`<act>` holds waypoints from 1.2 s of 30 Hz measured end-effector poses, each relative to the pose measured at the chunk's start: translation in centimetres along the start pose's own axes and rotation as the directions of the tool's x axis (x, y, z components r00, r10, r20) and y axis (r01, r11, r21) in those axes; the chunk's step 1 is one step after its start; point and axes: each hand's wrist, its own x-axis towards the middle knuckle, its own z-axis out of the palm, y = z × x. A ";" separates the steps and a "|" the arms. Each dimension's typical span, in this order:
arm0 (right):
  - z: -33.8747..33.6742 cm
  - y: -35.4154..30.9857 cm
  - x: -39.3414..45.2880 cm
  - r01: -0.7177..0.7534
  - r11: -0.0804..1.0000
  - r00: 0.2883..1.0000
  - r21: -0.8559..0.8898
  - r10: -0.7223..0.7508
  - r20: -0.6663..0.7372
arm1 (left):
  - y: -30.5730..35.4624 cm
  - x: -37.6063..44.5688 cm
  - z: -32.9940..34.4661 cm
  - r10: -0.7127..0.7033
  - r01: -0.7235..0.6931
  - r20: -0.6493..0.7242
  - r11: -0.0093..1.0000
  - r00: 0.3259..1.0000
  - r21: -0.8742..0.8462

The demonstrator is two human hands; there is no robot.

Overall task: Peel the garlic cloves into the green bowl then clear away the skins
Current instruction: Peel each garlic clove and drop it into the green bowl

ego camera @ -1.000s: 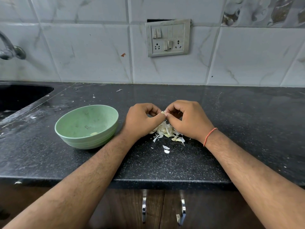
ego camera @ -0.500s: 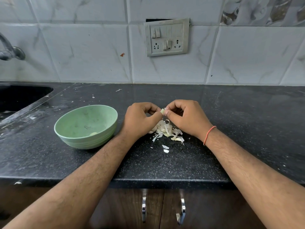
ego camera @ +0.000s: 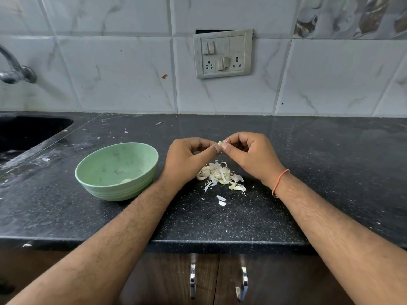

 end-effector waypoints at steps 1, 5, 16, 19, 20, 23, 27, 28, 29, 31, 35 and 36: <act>0.1 0.0 0.0 -0.017 0.997 1.000 0.070 0.018 0.000 | 0.0 0.0 0.0 0.002 -0.002 -0.003 1.000 1.000 -0.011; 0.5 -0.2 -0.2 -0.079 0.959 0.997 0.271 0.081 0.003 | 0.0 0.0 0.1 0.009 -0.009 -0.026 1.000 1.000 0.005; 0.7 -0.5 -0.3 -0.113 0.929 0.994 0.353 0.105 0.042 | 0.1 0.0 0.1 -0.009 0.010 -0.028 0.999 1.000 0.047; 0.8 -0.4 -0.2 -0.114 0.934 0.993 0.339 0.102 0.053 | 0.2 0.0 0.2 -0.003 0.004 -0.005 0.999 1.000 0.046; 0.8 -0.4 -0.2 -0.119 0.933 0.993 0.341 0.106 0.056 | 0.1 0.0 0.2 -0.003 0.003 0.002 0.999 1.000 0.046; 0.7 -0.6 -0.3 -0.130 0.925 0.991 0.356 0.116 0.062 | 0.0 0.0 0.2 -0.001 0.000 0.013 0.999 1.000 0.044; 0.7 -0.7 -0.3 -0.164 0.899 0.986 0.407 0.152 0.063 | 0.0 0.0 0.2 -0.001 0.001 0.003 0.998 1.000 0.057; 0.6 -0.8 -0.3 -0.178 0.889 0.984 0.421 0.164 0.069 | 0.0 0.1 0.3 -0.002 0.003 -0.008 0.998 1.000 0.060; 0.5 -0.8 -0.3 -0.191 0.881 0.982 0.432 0.175 0.077 | 0.0 0.1 0.3 -0.001 0.003 -0.027 0.998 1.000 0.064; 0.5 -0.8 -0.3 -0.214 0.867 0.977 0.450 0.194 0.091 | -0.1 0.3 0.3 0.002 0.004 -0.074 0.997 0.997 0.078; 0.4 -1.0 -0.3 -0.234 0.851 0.972 0.469 0.215 0.094 | -0.2 0.4 0.3 0.023 -0.011 -0.137 0.996 0.990 0.086; 0.4 -1.0 -0.3 -0.237 0.850 0.971 0.470 0.220 0.091 | -0.2 0.4 0.3 0.044 -0.028 -0.143 0.993 0.989 0.116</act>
